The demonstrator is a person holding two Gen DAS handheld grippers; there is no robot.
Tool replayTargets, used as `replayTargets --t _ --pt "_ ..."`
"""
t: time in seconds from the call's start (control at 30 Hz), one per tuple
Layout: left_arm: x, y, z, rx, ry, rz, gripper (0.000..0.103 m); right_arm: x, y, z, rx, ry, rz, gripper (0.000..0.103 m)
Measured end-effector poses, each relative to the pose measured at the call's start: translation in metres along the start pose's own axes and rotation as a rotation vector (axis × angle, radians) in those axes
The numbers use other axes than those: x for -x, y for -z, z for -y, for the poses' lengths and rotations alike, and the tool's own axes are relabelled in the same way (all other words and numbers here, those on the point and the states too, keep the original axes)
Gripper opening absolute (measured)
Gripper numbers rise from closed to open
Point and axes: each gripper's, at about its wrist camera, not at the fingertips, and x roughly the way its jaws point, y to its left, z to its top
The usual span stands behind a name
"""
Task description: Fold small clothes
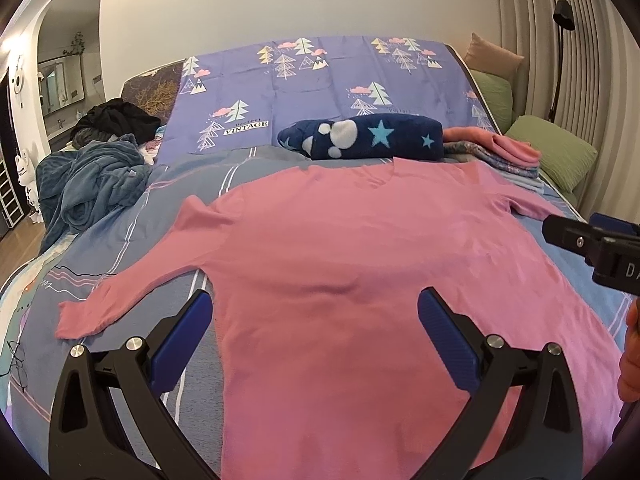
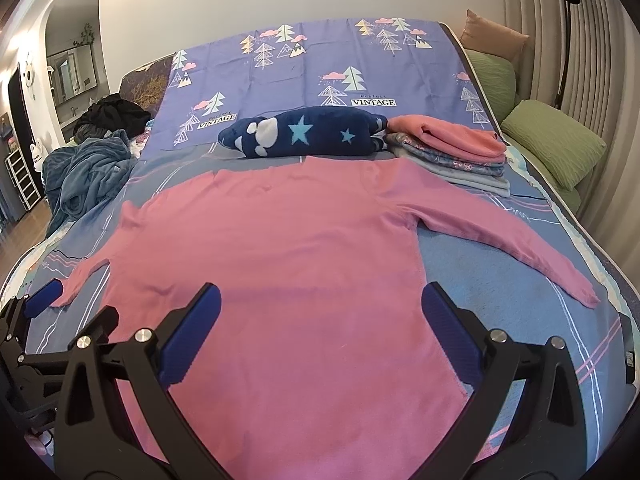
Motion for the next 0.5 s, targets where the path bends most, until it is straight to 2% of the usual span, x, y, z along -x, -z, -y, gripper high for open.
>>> replayTargets --t 0.33,0.43,0.5 --pt "-0.003 0.003 -0.018 0.043 -0.023 0.006 0.102 -0.004 0.001 -0.004 0.010 0.000 -0.010 0.101" --pt "-0.005 0.004 -0.033 0.095 -0.008 0.008 0.102 -0.007 0.001 -0.005 0.013 -0.002 -0.018 0.101" --pt "-0.008 0.007 -0.052 0.175 0.004 0.012 0.102 -0.009 0.001 -0.005 0.017 -0.001 -0.021 0.101"
